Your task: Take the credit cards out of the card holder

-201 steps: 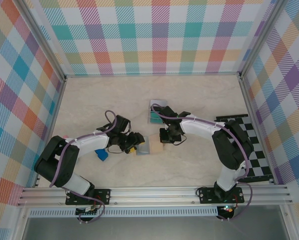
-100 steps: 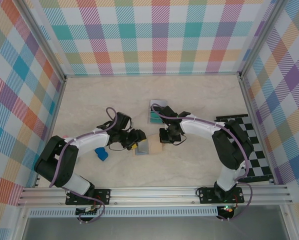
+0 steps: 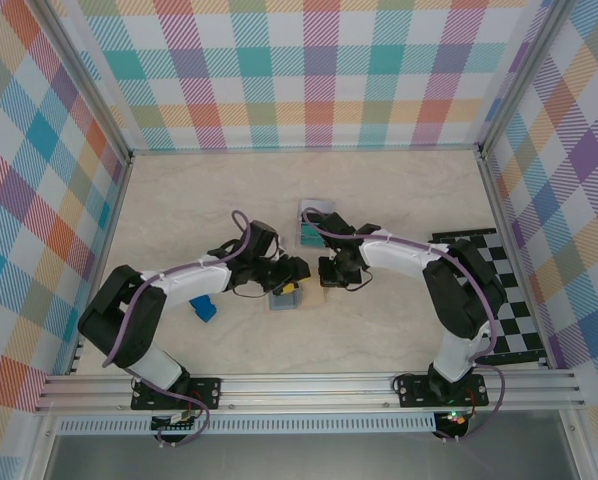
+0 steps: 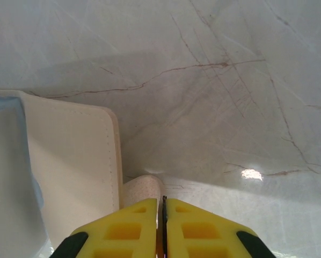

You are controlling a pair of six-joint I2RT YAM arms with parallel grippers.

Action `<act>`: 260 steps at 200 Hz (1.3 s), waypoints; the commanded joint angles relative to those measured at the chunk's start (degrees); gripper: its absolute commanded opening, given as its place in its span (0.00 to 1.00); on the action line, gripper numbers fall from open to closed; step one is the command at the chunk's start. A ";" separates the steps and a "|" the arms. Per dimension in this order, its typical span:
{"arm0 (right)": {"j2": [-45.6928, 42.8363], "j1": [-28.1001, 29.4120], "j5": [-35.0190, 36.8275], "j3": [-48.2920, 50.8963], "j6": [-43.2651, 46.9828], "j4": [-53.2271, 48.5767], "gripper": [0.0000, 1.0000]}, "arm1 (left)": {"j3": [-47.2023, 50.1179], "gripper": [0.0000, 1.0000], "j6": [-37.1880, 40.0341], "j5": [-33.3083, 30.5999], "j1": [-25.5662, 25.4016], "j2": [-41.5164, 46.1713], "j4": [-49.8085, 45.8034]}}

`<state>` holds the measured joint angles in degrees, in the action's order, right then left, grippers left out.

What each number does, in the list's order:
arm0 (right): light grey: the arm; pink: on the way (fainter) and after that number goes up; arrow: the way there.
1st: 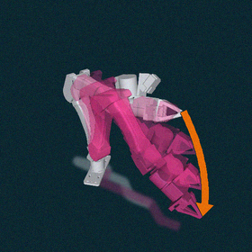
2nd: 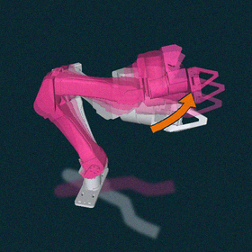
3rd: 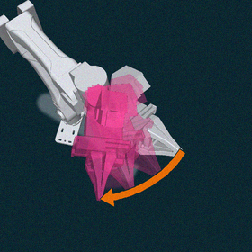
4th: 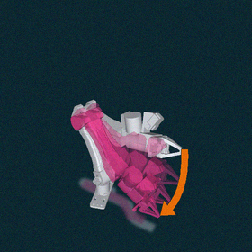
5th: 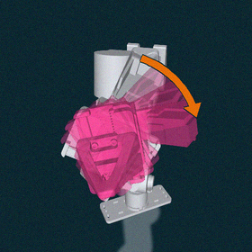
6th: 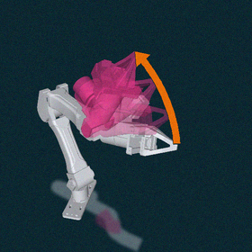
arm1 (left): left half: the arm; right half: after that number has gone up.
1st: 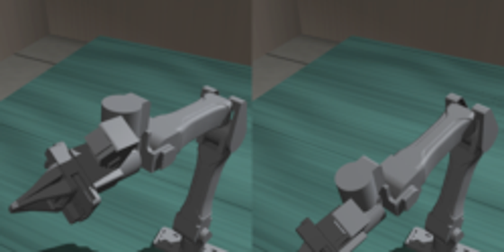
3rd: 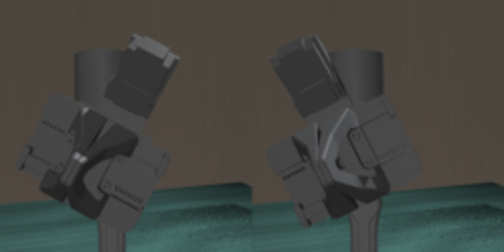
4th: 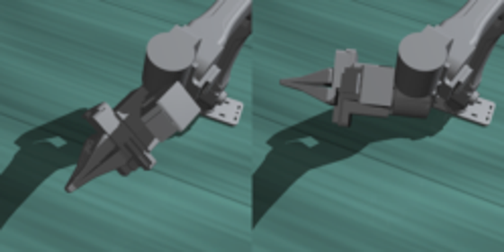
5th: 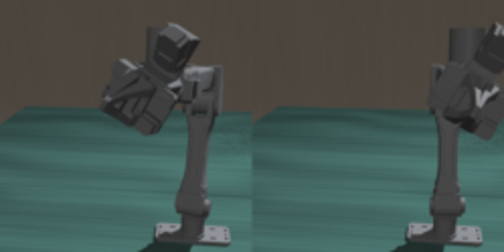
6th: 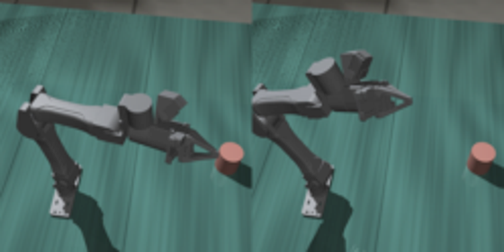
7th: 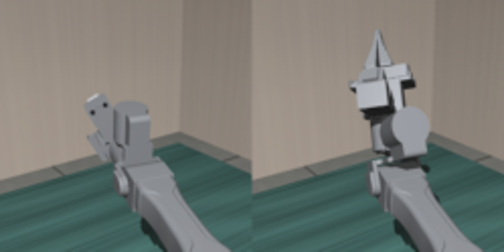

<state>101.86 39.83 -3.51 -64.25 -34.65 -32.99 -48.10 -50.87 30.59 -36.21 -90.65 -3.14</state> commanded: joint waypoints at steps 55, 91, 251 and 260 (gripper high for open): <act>-8.09 -2.85 3.95 4.75 -5.50 -1.38 0.34 | -4.99 0.49 -0.19 -0.59 -2.67 -8.34 2.48; -13.01 -4.41 4.72 6.91 -5.51 -1.08 0.40 | -5.21 0.48 -0.26 -1.80 -2.82 -9.56 2.43; -2.28 -1.62 -12.40 2.70 -1.20 6.05 0.11 | -3.30 0.06 -1.28 -6.98 -3.40 -12.27 -1.95; -1.37 -1.49 -12.40 2.18 -1.28 5.76 0.10 | -3.41 0.04 -1.20 -7.21 -3.41 -12.18 -2.22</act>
<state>98.21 37.69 -14.76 -59.29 -36.42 -26.61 -51.90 -52.86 25.19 -38.94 -102.65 -2.20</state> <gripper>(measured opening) 0.107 0.064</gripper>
